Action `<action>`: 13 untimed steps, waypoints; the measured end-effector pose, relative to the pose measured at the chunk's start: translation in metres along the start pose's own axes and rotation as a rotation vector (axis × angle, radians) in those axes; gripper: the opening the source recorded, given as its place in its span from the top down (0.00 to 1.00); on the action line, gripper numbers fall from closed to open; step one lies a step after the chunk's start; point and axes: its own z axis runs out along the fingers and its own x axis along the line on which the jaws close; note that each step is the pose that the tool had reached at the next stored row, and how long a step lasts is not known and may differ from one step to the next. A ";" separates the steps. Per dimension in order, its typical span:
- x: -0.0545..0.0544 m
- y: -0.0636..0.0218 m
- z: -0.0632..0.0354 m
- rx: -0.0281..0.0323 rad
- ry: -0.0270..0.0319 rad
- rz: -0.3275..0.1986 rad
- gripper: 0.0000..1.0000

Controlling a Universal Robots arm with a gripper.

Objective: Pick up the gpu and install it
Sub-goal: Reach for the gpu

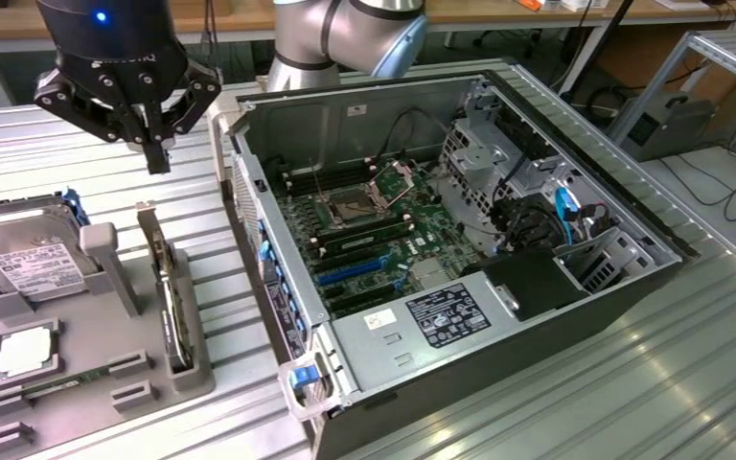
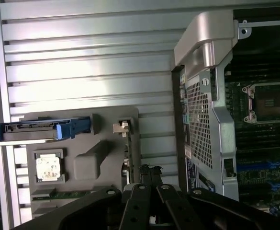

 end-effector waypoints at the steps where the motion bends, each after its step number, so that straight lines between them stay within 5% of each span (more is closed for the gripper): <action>1: 0.001 -0.0001 0.0000 0.0000 0.0000 0.000 0.89; 13: 0.021 -0.0016 0.0004 0.0000 0.0000 0.000 0.89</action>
